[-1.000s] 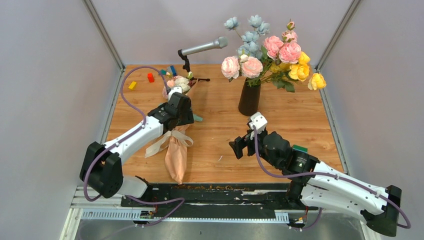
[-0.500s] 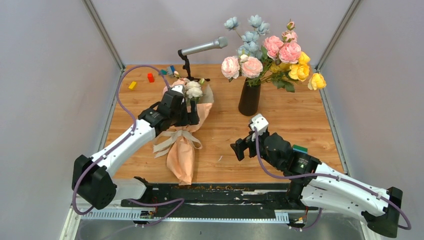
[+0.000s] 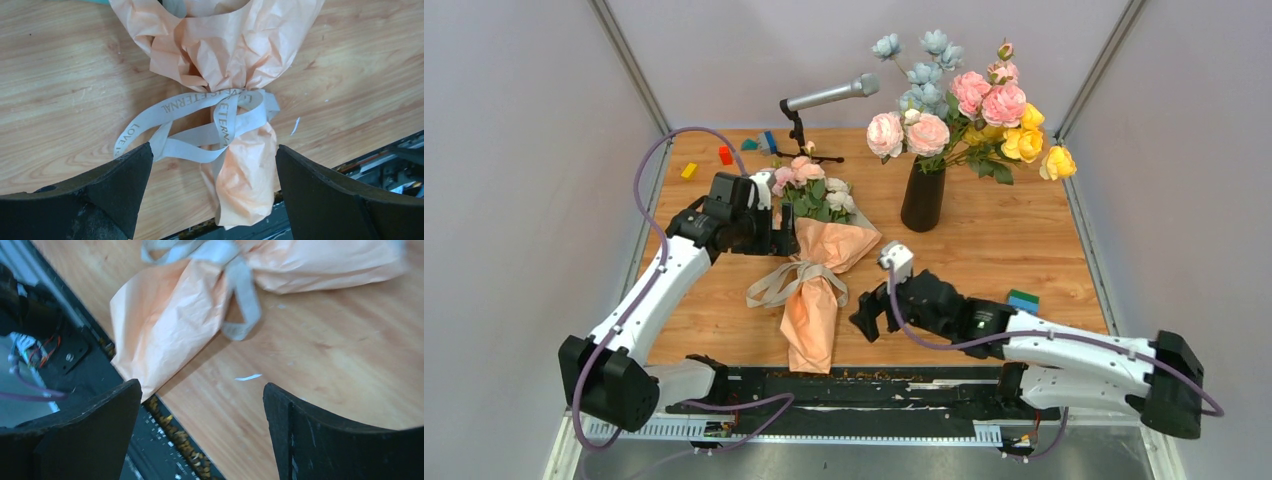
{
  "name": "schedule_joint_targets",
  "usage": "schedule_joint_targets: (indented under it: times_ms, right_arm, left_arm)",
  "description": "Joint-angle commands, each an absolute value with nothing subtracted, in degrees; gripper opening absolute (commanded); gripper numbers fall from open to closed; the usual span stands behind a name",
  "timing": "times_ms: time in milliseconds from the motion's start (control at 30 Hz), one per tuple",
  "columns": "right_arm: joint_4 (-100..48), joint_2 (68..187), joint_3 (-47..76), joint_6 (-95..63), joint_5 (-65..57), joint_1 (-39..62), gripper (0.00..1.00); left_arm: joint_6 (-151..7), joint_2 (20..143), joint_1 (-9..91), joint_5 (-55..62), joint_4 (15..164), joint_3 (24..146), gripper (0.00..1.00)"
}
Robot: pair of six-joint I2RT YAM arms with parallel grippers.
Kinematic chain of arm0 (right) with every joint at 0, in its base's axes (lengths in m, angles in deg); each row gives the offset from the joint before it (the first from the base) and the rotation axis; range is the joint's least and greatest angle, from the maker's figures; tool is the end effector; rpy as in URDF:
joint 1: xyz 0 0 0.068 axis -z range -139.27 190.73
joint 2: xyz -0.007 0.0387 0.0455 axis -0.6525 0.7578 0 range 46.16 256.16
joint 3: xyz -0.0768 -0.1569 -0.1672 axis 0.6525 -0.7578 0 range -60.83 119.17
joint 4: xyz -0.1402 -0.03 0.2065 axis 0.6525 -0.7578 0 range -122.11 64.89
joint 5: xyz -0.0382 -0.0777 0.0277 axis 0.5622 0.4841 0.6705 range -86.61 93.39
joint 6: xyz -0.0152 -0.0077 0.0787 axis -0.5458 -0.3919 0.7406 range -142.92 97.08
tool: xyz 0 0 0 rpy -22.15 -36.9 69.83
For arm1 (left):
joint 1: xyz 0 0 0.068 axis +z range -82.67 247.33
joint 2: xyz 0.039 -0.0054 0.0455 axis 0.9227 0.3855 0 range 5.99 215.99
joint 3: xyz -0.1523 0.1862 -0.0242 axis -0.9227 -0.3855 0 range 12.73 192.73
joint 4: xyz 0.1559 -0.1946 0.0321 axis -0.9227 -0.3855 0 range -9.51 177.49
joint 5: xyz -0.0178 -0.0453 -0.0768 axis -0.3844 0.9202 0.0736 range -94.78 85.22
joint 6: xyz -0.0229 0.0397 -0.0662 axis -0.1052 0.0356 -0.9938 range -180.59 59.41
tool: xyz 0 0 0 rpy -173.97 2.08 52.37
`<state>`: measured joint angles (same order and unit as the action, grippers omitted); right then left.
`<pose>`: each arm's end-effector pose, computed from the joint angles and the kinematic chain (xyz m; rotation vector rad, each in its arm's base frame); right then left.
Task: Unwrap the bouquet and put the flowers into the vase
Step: Place the fake flower at the center of the board.
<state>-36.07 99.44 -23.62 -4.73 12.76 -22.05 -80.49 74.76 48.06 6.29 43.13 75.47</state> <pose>0.1246 0.2172 0.2273 -0.7022 1.9924 0.7074 0.2468 -0.1003 0.2550 0.0735 2.5019 -0.5304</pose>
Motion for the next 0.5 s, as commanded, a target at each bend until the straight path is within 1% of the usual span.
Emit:
schedule_joint_targets:
  times_ms: [0,133,200,267,367,467]
  right_arm:
    - [-26.8,108.5,-22.8,1.4,15.0,-30.3,0.93]
    - [-27.1,119.7,-16.4,4.7,15.6,-33.1,0.84]
    - [-28.3,125.6,-13.5,6.6,15.7,-33.7,0.80]
    - [-29.0,129.1,-11.6,7.5,16.0,-34.0,0.79]
    - [-29.2,132.1,-10.8,9.0,16.2,-34.0,0.80]
    - [-29.0,133.7,-11.1,11.3,16.6,-34.0,0.81]
  left_arm:
    - [-72.8,74.5,47.9,7.0,42.7,75.8,1.00]
    - [-71.8,69.0,47.9,3.0,45.9,71.9,1.00]
    - [-71.0,65.9,47.9,-2.2,46.6,70.1,1.00]
    - [-71.1,62.0,47.9,-6.1,49.3,67.3,1.00]
    - [-73.2,59.9,47.9,-4.7,53.0,62.0,1.00]
    - [-73.8,60.8,47.9,-2.3,52.6,61.8,1.00]
